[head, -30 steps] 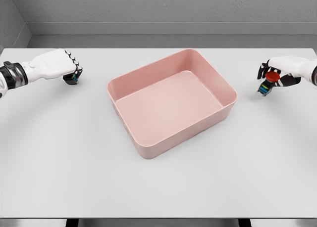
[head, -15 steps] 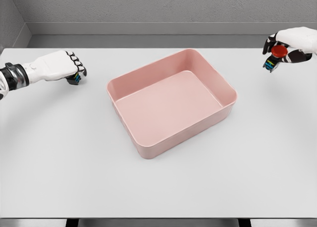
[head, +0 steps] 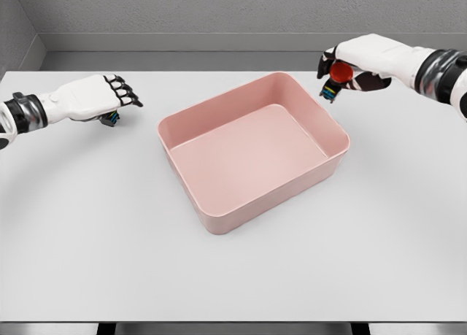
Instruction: Put the industrial switch in the basket with both arms
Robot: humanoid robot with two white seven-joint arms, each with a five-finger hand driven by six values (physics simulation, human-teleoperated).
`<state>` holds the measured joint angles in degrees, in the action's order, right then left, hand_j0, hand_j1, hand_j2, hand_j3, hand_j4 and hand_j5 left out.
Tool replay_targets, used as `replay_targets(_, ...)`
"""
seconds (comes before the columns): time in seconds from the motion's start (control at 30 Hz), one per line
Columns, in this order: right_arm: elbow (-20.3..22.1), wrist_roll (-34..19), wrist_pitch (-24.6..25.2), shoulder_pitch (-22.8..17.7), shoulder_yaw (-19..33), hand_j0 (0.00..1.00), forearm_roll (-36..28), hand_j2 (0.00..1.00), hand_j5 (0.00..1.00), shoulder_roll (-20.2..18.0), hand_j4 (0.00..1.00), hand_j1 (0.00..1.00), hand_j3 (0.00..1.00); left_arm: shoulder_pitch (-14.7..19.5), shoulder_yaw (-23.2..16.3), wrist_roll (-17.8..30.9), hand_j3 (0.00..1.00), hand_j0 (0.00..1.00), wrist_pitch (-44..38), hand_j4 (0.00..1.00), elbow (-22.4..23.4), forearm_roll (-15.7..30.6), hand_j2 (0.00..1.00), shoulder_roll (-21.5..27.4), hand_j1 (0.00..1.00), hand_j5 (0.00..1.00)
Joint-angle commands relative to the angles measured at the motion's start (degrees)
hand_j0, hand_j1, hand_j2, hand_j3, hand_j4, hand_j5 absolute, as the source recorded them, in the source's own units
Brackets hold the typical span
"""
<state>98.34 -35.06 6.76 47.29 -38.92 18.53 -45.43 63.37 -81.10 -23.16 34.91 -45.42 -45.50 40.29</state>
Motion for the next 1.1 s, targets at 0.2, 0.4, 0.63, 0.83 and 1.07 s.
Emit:
replay_targets(0.2,2.0,0.1,-0.3,0.1,-2.7,0.54,0.0,0.54,0.54,2.5,0.54,0.54,0.54,-0.2,0.1,0.0,0.96,0.96,0.1,0.96,-1.1,0.3,0.96,2.3,0.96,0.96)
replay_targets(0.4,2.0,0.1,-0.1,0.2,-4.6,0.53,0.0,0.53,0.53,4.9,0.53,0.53,0.53,-0.2,0.2,-0.3,0.96,0.96,0.1,0.96,1.3,0.6,0.96,2.2,0.96,0.96)
replay_targets(0.63,2.0,0.1,0.7,0.2,-7.1,0.53,0.1,0.53,0.53,7.5,0.53,0.53,0.53,-0.1,0.1,-0.6,0.95,0.95,0.1,0.95,6.5,0.6,0.95,1.0,0.95,0.95)
replay_targets(0.83,1.9,0.1,2.5,0.1,-10.8,0.53,0.2,0.53,0.53,7.9,0.53,0.53,0.53,-0.1,-0.6,-0.5,0.68,0.68,0.1,0.68,7.1,0.4,0.68,0.5,0.68,0.68)
replay_targets(1.07,1.3,0.1,3.5,0.1,-12.1,0.55,0.5,0.55,0.55,9.7,0.55,0.55,0.55,-0.1,-0.7,-0.3,0.48,0.48,0.1,0.48,6.9,0.3,0.48,0.5,0.48,0.48)
